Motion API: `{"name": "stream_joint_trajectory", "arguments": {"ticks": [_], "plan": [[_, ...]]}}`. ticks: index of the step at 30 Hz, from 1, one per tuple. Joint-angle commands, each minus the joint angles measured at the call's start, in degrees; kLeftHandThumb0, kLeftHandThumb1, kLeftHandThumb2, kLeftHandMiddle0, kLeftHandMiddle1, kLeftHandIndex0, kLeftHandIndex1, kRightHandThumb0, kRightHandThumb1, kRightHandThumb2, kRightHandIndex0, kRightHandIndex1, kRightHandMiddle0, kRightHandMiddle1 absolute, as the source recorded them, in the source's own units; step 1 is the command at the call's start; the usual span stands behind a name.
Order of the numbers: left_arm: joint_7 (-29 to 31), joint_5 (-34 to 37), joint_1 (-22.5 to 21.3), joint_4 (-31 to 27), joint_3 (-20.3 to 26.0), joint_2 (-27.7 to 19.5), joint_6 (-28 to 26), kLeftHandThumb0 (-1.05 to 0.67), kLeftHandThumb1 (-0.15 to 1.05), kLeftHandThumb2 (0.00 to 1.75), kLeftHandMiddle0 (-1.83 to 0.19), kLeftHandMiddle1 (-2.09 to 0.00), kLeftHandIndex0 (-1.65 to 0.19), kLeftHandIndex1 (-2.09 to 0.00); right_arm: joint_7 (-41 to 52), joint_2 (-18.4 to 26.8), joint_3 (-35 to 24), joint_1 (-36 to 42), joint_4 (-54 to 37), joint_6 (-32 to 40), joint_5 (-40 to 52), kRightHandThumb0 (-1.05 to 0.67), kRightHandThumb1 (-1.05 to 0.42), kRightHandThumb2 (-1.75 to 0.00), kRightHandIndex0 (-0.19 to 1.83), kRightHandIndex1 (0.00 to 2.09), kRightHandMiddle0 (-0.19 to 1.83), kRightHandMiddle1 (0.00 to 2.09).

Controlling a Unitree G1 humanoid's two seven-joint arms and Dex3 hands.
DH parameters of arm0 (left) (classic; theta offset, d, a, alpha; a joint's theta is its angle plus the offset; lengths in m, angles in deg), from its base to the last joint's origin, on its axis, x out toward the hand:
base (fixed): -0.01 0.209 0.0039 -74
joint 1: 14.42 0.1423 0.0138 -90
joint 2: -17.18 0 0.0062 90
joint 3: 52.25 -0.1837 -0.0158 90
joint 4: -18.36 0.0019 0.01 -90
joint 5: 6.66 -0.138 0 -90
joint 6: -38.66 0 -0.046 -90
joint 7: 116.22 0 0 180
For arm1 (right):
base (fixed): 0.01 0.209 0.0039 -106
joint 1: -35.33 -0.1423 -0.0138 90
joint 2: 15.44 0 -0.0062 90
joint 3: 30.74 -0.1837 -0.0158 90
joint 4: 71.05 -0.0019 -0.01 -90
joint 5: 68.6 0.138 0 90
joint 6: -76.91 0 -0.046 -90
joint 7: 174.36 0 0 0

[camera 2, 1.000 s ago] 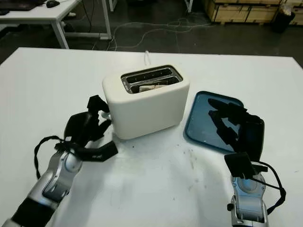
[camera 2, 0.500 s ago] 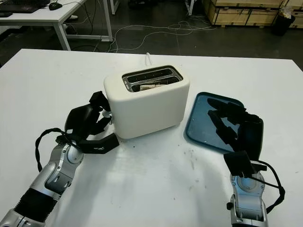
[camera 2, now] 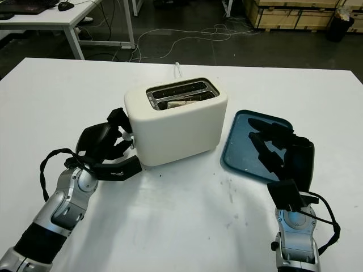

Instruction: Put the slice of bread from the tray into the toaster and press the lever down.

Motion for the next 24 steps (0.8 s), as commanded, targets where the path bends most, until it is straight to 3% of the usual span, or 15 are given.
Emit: {"name": "stream_joint_trajectory", "arguments": {"ticks": [1, 6, 9, 10, 11, 13, 16, 21, 24], "plan": [[28.08, 1.87, -1.43, 25.22, -14.78, 6.67, -3.55, -0.26, 0.92, 0.52, -0.68, -0.41, -0.81, -0.21, -0.02, 1.94, -1.09, -2.23, 1.54, 0.85, 0.31, -0.55, -0.92, -0.19, 0.85, 0.83, 1.12, 0.0], [27.26, 0.67, -1.16, 21.03, -15.88, 4.21, -4.03, -0.29, 0.92, 0.53, -0.71, -0.38, -0.8, -0.14, 0.11, 1.66, -0.54, -2.15, 1.24, 1.53, 0.35, -0.54, -0.92, -0.17, 0.86, 0.82, 1.12, 0.0], [23.87, 1.21, -0.33, 17.04, -13.92, 3.67, -6.73, -0.25, 0.92, 0.53, -0.68, -0.69, -0.91, -0.21, 0.27, 1.56, -0.37, -2.2, 1.23, 1.27, 0.51, -0.54, -0.92, -0.17, 0.85, 0.83, 1.12, 0.0], [22.58, 1.84, 0.29, 14.81, -12.76, 2.91, -6.51, -0.23, 0.92, 0.54, -0.63, -0.99, -0.91, -0.42, 0.21, 1.44, -0.32, -2.25, 1.33, 1.05, 0.55, -0.54, -0.92, -0.17, 0.85, 0.83, 1.12, 0.0], [21.55, 2.68, 0.97, 12.41, -11.55, 1.78, -5.37, -0.22, 0.92, 0.55, -0.59, -1.16, -0.81, -0.72, 0.12, 1.32, -0.27, -2.26, 1.3, 1.05, 0.53, -0.54, -0.92, -0.17, 0.85, 0.83, 1.12, 0.0], [21.04, 3.92, 1.7, 7.87, -9.53, -0.14, -5.44, -0.23, 0.92, 0.57, -0.55, -1.27, -0.65, -1.04, 0.02, 1.15, -0.17, -2.32, 1.44, 0.88, 0.51, -0.53, -0.92, -0.17, 0.85, 0.83, 1.12, 0.0], [18.05, 5.73, 3.31, 2.94, -6.99, -2.81, -2.06, -0.23, 0.92, 0.58, -0.59, -1.67, -0.51, -1.59, -0.18, 0.98, -0.04, -2.31, 1.3, 1.08, 0.26, -0.53, -0.92, -0.17, 0.86, 0.83, 1.12, 0.0], [12.84, 7.78, 6.29, -4.99, -4.06, -5.78, 1.04, -0.27, 0.92, 0.57, -0.58, -1.74, -0.44, -1.72, -0.37, 1.03, 0.06, -2.51, 1.69, 0.76, -0.28, -0.54, -0.92, -0.17, 0.86, 0.83, 1.12, 0.0], [7.93, 9.39, 8.47, -8.69, -0.98, -6.73, 6.42, -0.28, 0.92, 0.53, -0.64, -1.72, -0.51, -1.65, -0.37, 0.96, 0.03, -2.63, 1.85, 0.67, -0.22, -0.54, -0.92, -0.17, 0.86, 0.82, 1.13, 0.0]]}}
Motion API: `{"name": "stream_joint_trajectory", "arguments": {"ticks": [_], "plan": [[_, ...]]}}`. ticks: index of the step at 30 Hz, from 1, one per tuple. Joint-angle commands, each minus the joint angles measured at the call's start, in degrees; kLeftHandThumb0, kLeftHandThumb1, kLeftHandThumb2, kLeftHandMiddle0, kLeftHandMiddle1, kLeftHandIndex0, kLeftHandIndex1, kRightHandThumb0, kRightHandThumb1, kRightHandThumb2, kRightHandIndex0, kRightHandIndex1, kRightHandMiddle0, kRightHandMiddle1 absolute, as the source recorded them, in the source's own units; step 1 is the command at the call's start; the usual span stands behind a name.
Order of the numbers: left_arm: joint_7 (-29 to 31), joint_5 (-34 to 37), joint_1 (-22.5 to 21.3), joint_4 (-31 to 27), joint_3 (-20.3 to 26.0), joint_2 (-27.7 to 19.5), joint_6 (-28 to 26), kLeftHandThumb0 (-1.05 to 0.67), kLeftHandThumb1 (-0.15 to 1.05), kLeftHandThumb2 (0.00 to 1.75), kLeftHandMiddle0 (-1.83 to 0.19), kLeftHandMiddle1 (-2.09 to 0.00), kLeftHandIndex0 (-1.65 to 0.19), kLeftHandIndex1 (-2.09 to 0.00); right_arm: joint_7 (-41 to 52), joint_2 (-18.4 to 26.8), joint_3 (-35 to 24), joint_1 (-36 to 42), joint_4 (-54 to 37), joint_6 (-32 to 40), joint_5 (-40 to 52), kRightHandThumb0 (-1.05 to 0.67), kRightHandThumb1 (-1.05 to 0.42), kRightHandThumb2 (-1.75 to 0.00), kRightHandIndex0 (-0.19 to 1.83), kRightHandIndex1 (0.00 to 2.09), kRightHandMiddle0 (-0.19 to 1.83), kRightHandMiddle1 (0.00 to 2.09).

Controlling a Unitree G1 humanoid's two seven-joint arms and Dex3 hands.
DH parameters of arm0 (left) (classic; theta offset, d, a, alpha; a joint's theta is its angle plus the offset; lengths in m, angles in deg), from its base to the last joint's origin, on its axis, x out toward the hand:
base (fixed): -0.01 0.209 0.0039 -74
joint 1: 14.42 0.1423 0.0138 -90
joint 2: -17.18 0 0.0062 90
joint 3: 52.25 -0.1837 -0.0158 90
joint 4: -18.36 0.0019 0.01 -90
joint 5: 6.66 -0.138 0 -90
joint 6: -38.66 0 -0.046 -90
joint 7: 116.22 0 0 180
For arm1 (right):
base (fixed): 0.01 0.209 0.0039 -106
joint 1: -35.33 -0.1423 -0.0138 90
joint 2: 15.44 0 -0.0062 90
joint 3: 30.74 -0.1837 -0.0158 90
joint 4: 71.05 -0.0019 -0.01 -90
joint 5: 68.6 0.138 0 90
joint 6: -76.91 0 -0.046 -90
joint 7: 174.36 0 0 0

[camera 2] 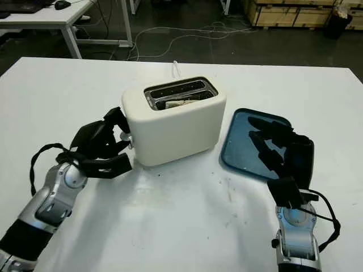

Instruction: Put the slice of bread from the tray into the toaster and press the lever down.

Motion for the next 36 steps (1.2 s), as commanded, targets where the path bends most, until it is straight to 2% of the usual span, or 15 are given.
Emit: {"name": "stream_joint_trajectory", "arguments": {"ticks": [1, 3, 8, 16, 21, 24, 32, 36], "plan": [[1.28, 1.9, 4.37, 0.72, -0.56, -0.05, 5.7, -0.28, 0.92, 0.53, -0.64, -1.7, -0.51, -1.63, -0.3, 0.52, -0.07, -0.52, 0.67, 0.69, 0.01, -0.54, -0.92, -0.17, 0.86, 0.82, 1.13, 0.0], [-0.07, 4.16, 5.87, -0.66, 2.59, -0.35, 9.63, -0.33, 0.92, 0.44, -0.6, -1.62, -0.5, -1.49, -0.28, 0.45, -0.07, -0.55, 0.63, 0.7, 0.14, -0.55, -0.92, -0.17, 0.86, 0.83, 1.13, 0.0], [-2.27, 4.17, 7.39, -2.87, 7.69, -1.75, 16.17, -0.38, 0.92, 0.23, -0.57, -1.51, -0.52, -1.22, -0.39, 0.39, 0.0, -0.56, 0.61, 0.65, -0.02, -0.54, -0.92, -0.17, 0.85, 0.84, 1.13, 0.0], [-2.03, 3.2, 7.93, -5.51, 12.97, -3.59, 19.74, -0.29, 0.92, 0.09, -0.61, -1.48, -0.58, -1.04, -0.33, 0.17, -0.02, -0.4, 0.75, 0.69, 0.01, -0.53, -0.92, -0.17, 0.86, 0.82, 1.13, 0.0], [-4.7, 1.61, 7.22, -6.4, 16.9, -4.33, 23.82, -0.27, 0.92, 0.08, -0.6, -1.59, -0.66, -0.74, -0.34, -0.01, 0.29, -0.31, 0.88, 0.69, -0.04, -0.53, -0.92, -0.17, 0.85, 0.83, 1.13, 0.0], [-6.49, 0.85, 6.22, -5.71, 18.74, -4.82, 26.68, -0.29, 0.92, 0.1, -0.61, -1.59, -0.68, -0.66, -0.33, 0.16, 0.49, -0.23, 0.98, 0.46, -0.39, -0.53, -0.92, -0.17, 0.85, 0.83, 1.13, 0.0], [-8.22, -1.03, 3.25, -3.71, 21.02, -6.69, 31.78, -0.29, 0.92, 0.06, -0.64, -1.63, -0.76, -0.62, -0.42, 0.04, 0.77, 0.01, 1.14, 0.32, -0.59, -0.52, -0.92, -0.17, 0.86, 0.83, 1.13, 0.0], [-8.69, -2.72, 2.41, -4.05, 22.14, -8.02, 33.0, -0.31, 0.92, 0.16, -0.65, -1.6, -0.8, -0.6, -0.24, -0.05, 0.85, 0.2, 0.77, 0.95, -0.23, -0.53, -0.92, -0.17, 0.86, 0.82, 1.13, 0.0]]}}
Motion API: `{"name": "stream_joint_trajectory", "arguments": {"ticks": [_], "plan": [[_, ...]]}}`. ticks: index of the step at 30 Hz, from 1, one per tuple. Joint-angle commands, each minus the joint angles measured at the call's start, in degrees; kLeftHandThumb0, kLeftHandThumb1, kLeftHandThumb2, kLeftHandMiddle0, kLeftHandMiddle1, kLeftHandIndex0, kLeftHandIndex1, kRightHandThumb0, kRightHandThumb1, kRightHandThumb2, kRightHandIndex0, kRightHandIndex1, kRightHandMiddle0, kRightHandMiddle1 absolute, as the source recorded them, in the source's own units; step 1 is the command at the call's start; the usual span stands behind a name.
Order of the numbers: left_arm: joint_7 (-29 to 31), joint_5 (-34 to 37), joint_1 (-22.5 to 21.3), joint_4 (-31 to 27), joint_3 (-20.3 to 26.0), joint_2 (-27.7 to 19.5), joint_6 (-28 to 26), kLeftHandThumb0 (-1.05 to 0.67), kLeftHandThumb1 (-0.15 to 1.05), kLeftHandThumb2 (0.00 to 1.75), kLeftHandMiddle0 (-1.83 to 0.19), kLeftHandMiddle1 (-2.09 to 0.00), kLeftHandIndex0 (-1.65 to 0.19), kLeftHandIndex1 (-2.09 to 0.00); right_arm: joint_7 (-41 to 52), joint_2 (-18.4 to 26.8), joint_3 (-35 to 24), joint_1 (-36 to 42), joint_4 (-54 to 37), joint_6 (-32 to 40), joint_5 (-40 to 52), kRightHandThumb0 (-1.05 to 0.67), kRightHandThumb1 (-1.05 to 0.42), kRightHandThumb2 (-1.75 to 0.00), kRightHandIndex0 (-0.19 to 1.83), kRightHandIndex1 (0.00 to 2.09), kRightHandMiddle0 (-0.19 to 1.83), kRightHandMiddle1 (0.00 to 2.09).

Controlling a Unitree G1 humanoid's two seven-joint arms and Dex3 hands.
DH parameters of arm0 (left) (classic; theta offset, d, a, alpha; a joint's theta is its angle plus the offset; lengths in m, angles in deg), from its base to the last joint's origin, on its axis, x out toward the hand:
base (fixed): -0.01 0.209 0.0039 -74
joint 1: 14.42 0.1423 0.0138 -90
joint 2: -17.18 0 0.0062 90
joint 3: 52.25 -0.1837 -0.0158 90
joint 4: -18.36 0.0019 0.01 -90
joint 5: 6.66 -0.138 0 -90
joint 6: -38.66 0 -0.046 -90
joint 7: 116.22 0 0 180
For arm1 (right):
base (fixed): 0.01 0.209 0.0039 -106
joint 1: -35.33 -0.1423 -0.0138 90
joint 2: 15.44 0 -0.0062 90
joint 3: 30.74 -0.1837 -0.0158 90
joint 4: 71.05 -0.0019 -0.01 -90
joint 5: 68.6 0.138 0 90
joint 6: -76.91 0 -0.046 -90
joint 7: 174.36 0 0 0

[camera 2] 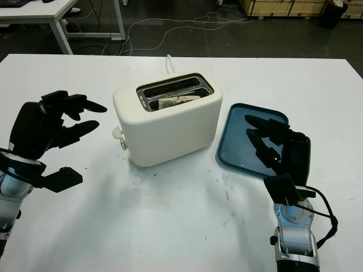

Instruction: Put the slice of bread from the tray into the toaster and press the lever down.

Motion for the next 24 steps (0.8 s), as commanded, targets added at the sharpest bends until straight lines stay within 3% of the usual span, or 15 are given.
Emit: {"name": "stream_joint_trajectory", "arguments": {"ticks": [1, 7, 12, 15, 18, 19, 22, 24], "plan": [[-0.95, -1.02, -1.08, -0.45, 1.24, -1.02, 1.13, -0.3, 0.92, 0.18, -0.67, -1.56, -0.82, -0.58, 0.04, -0.08, 0.11, 0.38, 0.32, 0.78, 0.71, -0.53, -0.92, -0.17, 0.86, 0.82, 1.13, 0.0], [-3.15, 1.12, -1.35, 0.81, 1.53, 1.46, 3.86, -0.22, 0.92, 0.21, -0.68, -1.56, -0.87, -0.52, 0.11, 0.09, 0.16, 0.18, 0.03, 0.6, 0.52, -0.53, -0.92, -0.17, 0.85, 0.84, 1.13, 0.0], [-7.68, 2.79, -0.83, 3.05, 2.06, 7.01, 3.87, -0.25, 0.92, 0.27, -0.67, -1.44, -0.85, -0.5, -0.06, 1.68, -0.93, -2.7, 1.62, -1.16, 0.83, -0.51, -0.92, -0.19, 0.84, 0.85, 1.09, 0.0], [-6.35, 3.68, 0.35, 2.25, 3.11, 7.67, 1.46, -0.27, 0.92, 0.23, -0.63, -1.24, -0.78, -0.44, 2.83, 4.81, -2.33, -6.01, 2.81, 0.27, 3.61, -0.49, -0.92, -0.18, 0.84, 0.87, 1.08, 0.0], [-1.99, 5.09, 0.41, 0.79, 4.97, 5.67, -2.59, -0.35, 0.92, 0.09, -0.64, -1.04, -0.77, -0.37, 10.76, 11.35, -3.29, -10.16, 3.47, 5.53, 8.13, -0.5, -0.92, -0.18, 0.82, 0.87, 1.03, 0.0], [-0.16, 5.19, 0.08, 0.33, 5.75, 4.17, -3.87, -0.37, 0.92, 0.07, -0.63, -0.99, -0.76, -0.35, 14.04, 14.24, -3.35, -11.99, 3.9, 7.74, 9.29, -0.51, -0.92, -0.17, 0.78, 0.81, 0.99, 0.0], [3.76, 4.94, -1.44, 0.26, 7.27, 0.16, -6.13, -0.43, 0.9, 0.01, -0.72, -0.8, -0.83, -0.25, 20.35, 21.02, -2.2, -16.95, 6.86, 9.63, 8.68, -0.53, -0.92, -0.09, 0.87, 0.31, 0.9, 0.0], [5.51, 4.19, -3.0, 1.09, 7.57, -2.61, -6.62, -0.46, 0.88, 0.0, -0.77, -0.72, -0.87, -0.2, 23.05, 23.9, -0.9, -20.13, 8.99, 10.15, 7.61, -0.54, -0.91, -0.05, 0.91, 0.15, 0.85, 0.0]]}}
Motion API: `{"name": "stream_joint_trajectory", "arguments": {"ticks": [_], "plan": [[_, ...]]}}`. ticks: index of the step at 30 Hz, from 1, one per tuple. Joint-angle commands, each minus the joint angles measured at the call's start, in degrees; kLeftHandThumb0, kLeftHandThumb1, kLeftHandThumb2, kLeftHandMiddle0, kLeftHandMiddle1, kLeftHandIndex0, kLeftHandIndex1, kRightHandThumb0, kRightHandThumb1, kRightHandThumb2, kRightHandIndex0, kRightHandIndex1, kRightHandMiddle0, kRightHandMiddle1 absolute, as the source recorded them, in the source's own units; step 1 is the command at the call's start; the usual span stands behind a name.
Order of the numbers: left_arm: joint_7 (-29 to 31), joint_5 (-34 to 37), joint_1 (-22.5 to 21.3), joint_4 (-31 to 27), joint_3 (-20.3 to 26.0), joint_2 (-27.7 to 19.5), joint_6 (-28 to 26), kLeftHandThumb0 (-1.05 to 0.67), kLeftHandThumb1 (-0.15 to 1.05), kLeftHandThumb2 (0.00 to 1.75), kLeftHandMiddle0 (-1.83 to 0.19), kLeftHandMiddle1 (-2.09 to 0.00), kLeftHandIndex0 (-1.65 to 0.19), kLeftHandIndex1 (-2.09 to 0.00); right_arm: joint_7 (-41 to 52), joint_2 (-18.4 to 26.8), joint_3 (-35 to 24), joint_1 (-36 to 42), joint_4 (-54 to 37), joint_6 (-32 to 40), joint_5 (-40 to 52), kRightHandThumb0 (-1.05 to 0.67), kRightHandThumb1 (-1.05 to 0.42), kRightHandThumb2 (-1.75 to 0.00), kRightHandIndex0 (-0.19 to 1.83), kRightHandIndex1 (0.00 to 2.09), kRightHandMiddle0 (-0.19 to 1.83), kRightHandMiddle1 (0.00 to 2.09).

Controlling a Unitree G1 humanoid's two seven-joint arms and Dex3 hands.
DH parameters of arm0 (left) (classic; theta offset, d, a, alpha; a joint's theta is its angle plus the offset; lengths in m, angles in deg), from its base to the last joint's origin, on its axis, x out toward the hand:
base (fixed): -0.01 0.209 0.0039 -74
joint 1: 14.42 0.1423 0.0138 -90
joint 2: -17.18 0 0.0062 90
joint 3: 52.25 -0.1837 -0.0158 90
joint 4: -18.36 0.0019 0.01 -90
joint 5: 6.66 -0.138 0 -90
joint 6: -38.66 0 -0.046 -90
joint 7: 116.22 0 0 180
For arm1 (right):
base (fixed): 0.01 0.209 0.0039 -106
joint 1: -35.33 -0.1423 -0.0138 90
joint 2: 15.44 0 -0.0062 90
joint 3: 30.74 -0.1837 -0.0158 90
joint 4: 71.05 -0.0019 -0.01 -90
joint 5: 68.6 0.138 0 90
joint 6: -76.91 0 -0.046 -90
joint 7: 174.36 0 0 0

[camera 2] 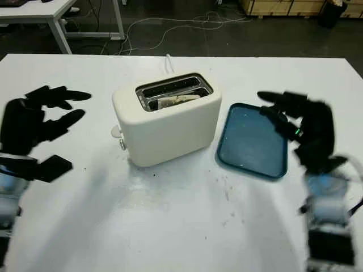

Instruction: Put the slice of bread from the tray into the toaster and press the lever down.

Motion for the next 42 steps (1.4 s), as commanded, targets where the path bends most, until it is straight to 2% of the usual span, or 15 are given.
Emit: {"name": "stream_joint_trajectory", "arguments": {"ticks": [1, 5, 10, 15, 18, 23, 36, 42], "plan": [[2.01, -0.32, -2.58, 0.84, 0.32, -3.08, -0.48, -0.46, 0.87, 0.0, -0.79, -0.68, -0.89, -0.18, 2.85, 2.64, 1.87, -3.55, 2.17, 1.81, -1.17, -0.53, -0.9, -0.03, 0.93, 0.12, 0.84, 0.0], [6.36, -0.94, -6.63, 2.97, -0.68, -7.89, -1.96, -0.49, 0.84, 0.0, -0.86, -0.61, -0.94, -0.14, 5.13, 6.38, 6.02, -9.63, 6.97, 1.35, -6.06, -0.58, -0.87, 0.0, 0.95, 0.05, 0.84, 0.0], [12.25, -1.43, -11.41, 5.06, -2.56, -13.27, -2.74, -0.48, 0.81, 0.0, -0.97, -0.46, -1.01, -0.06, 10.61, 9.15, 10.61, -15.65, 9.32, 3.9, -9.51, -0.57, -0.85, 0.0, 0.86, 0.0, 0.78, 0.0], [15.39, -2.95, -15.0, 6.03, -5.17, -15.6, -2.8, -0.48, 0.77, 0.0, -1.04, -0.39, -1.04, -0.04, 11.55, 10.06, 15.16, -20.21, 15.11, -2.31, -14.08, -0.61, -0.87, -0.01, 0.87, 0.0, 0.78, 0.0], [15.8, -3.59, -16.5, 6.65, -6.47, -15.43, -2.73, -0.48, 0.76, 0.0, -1.06, -0.38, -1.05, -0.04, 11.77, 9.84, 17.07, -22.11, 17.42, -5.09, -15.65, -0.6, -0.87, -0.01, 0.87, 0.0, 0.78, 0.0], [15.96, -2.92, -17.41, 7.57, -7.91, -14.8, -2.18, -0.5, 0.78, 0.01, -1.06, -0.37, -1.05, -0.03, 12.17, 9.48, 17.77, -22.03, 16.25, -5.74, -15.55, -0.57, -0.86, 0.0, 0.86, 0.0, 0.77, 0.0], [13.83, -2.59, -16.34, 9.07, -9.14, -11.54, -1.07, -0.54, 0.82, 0.01, -1.02, -0.39, -1.05, -0.02, 9.31, 7.99, 15.73, -17.59, 13.9, -4.83, -13.82, -0.52, -0.87, 0.0, 0.87, 0.01, 0.77, 0.01], [13.0, -2.84, -15.78, 9.44, -9.31, -10.88, -0.32, -0.52, 0.82, 0.0, -0.87, -0.7, -1.06, -0.01, 8.75, 7.93, 15.09, -16.21, 13.74, -5.3, -13.49, -0.53, -0.88, 0.0, 0.85, 0.0, 0.76, 0.0]]}}
